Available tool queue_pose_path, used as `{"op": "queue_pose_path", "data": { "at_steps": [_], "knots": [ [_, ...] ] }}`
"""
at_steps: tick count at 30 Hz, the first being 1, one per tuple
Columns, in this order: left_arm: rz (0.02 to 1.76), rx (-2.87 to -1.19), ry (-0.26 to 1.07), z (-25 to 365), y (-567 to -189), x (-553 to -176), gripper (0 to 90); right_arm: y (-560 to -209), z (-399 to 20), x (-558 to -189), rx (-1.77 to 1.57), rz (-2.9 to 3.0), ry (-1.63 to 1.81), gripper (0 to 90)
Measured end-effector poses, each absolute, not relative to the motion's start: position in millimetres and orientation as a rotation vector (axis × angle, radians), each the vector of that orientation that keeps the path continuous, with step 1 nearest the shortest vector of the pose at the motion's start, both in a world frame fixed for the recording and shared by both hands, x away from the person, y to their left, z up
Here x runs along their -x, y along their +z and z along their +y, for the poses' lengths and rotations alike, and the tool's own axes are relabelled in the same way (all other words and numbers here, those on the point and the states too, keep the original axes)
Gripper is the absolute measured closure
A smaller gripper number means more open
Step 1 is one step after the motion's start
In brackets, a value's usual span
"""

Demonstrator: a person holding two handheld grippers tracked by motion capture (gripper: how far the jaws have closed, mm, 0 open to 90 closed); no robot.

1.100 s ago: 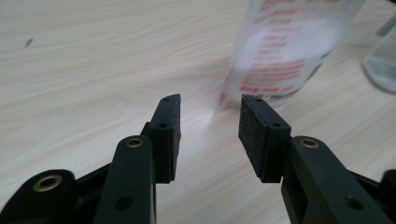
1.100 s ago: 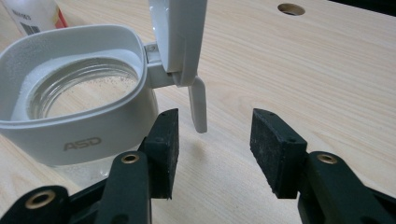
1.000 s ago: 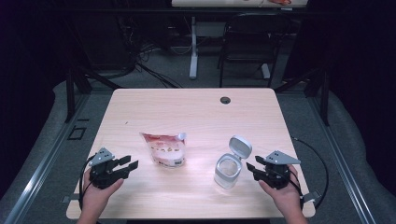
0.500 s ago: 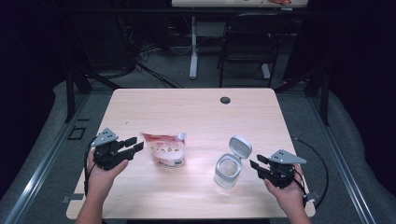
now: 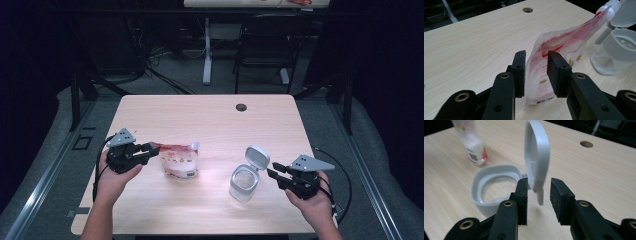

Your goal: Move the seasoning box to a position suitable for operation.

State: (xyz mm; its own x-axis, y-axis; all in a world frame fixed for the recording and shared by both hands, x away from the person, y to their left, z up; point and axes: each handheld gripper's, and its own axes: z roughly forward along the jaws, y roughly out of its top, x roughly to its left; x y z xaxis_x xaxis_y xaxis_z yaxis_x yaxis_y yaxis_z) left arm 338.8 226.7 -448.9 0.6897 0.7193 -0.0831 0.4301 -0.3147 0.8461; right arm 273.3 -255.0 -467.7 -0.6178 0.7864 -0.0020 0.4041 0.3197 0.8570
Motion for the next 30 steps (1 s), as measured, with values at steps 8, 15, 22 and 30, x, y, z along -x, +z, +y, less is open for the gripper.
{"op": "queue_pose_path", "data": {
  "at_steps": [8,15,22,30],
  "knots": [
    [0.884,-1.943,0.389,228.7,-451.4,-339.7,70.9,-439.2,-222.4,-279.5,-0.950,2.183,1.259,66.0],
    [0.877,-1.949,0.390,230.6,-451.2,-338.1,72.0,-434.5,-190.1,-290.6,-0.894,2.224,1.237,70.9],
    [0.881,-1.936,0.402,230.0,-451.6,-336.5,72.5,-435.9,-164.2,-301.9,-0.863,2.281,1.265,73.1],
    [0.881,-1.931,0.400,230.2,-452.1,-336.3,73.4,-438.4,-137.9,-313.7,-0.823,2.326,1.284,73.8]
  ]
}}
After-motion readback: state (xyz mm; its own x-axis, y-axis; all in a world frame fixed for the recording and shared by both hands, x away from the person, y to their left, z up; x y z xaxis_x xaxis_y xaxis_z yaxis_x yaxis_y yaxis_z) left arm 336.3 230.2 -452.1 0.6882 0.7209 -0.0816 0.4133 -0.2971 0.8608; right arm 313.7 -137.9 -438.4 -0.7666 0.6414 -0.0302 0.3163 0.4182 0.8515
